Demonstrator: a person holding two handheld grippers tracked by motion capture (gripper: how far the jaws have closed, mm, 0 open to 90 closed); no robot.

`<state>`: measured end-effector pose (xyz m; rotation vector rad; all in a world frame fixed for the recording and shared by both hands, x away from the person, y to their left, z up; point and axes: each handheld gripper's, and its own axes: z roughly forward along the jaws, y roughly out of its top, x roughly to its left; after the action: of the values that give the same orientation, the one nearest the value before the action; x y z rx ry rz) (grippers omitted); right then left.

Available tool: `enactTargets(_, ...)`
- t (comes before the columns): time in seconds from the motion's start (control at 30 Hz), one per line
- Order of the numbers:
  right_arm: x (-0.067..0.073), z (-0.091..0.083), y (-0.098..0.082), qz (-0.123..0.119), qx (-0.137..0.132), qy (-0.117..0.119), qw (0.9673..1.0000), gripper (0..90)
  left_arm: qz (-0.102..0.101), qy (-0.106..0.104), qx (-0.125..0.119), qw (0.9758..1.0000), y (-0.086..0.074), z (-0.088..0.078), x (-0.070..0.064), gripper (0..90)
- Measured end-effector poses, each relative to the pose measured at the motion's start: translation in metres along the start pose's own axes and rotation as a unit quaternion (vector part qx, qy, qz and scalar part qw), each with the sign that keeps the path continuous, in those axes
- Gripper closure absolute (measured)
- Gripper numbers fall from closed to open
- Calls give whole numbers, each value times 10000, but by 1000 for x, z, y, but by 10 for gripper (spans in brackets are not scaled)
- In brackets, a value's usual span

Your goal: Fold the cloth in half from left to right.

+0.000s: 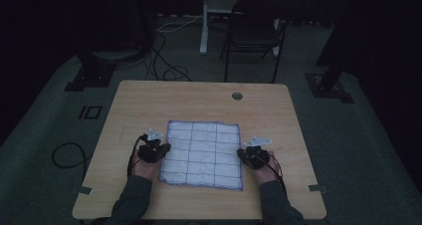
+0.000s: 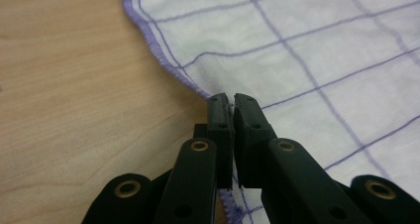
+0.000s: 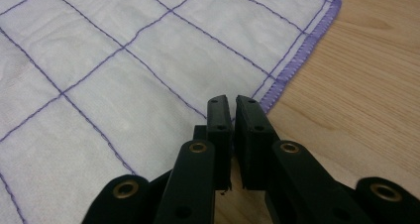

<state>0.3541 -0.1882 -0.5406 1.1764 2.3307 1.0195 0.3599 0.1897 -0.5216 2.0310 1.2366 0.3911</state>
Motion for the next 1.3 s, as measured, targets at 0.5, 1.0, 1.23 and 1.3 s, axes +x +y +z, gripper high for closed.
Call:
enactTargets(0.5, -1, 0, -1, 28, -35, 40, 10000, 838, 168, -318, -497, 9981, 25, -19, -18, 875)
enactTargets(1.0, -2, 0, -2, 58, -46, 52, 10000, 832, 403, -638, -837, 9936, 53, -31, -40, 879)
enactTargets(1.23, -2, 0, -2, 78, -45, 52, 9999, 831, 529, -783, -903, 9914, 62, -33, -51, 880)
enactTargets(1.3, -2, -1, -2, 76, -44, 51, 9999, 823, 561, -827, -907, 9908, 65, -32, -54, 880)
